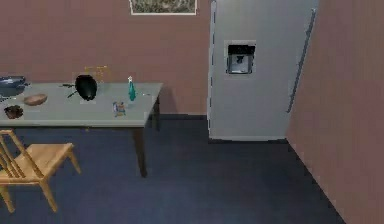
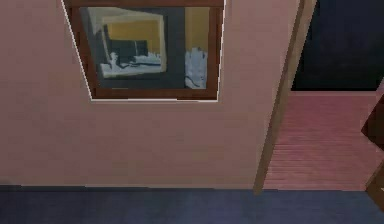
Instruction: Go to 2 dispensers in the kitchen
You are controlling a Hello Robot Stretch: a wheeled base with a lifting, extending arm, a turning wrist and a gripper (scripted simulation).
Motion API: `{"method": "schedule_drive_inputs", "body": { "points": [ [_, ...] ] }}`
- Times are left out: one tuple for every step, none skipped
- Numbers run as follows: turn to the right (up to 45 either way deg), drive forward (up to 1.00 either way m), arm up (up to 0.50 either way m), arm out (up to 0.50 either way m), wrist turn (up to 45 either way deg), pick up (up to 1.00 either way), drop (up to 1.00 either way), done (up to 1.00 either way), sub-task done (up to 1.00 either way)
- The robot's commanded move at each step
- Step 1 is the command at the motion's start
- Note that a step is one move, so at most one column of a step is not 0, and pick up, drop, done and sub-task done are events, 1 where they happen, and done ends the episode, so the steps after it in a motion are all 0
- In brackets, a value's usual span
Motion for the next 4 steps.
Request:
{"method": "schedule_drive_inputs", "body": {
  "points": [
    [3.0,0.0,0.0,0.0,0.0,0.0,0.0,0.0,0.0],
    [0.0,1.0,0.0,0.0,0.0,0.0,0.0,0.0,0.0],
    [0.0,0.3,0.0,0.0,0.0,0.0,0.0,0.0,0.0],
    [-45.0,0.0,0.0,0.0,0.0,0.0,0.0,0.0,0.0]
  ]
}}
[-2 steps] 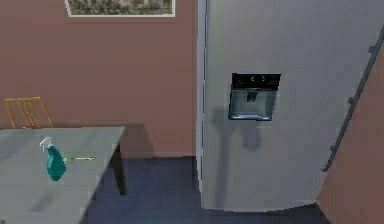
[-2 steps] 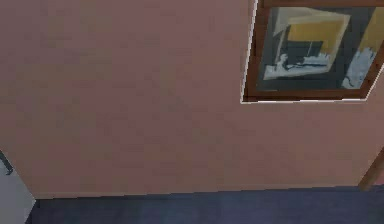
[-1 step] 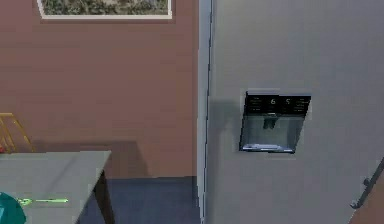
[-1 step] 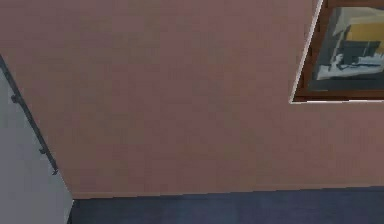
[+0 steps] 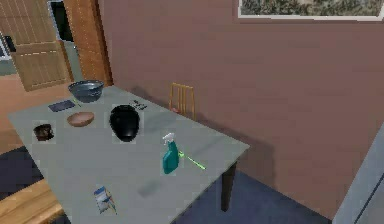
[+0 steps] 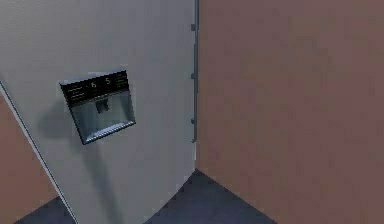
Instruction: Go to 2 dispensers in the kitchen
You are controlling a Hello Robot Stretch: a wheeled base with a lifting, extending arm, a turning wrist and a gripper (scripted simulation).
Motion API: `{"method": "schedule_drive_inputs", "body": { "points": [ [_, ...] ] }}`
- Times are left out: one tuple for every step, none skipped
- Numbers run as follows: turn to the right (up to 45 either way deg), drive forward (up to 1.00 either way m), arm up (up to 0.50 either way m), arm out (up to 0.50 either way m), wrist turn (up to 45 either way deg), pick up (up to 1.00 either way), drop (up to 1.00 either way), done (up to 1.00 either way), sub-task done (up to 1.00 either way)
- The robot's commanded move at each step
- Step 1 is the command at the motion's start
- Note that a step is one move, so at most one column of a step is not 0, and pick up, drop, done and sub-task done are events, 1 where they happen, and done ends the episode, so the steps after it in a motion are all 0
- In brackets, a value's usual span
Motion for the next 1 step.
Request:
{"method": "schedule_drive_inputs", "body": {
  "points": [
    [0.0,0.0,0.0,0.0,0.0,0.0,0.0,1.0,0.0]
  ]
}}
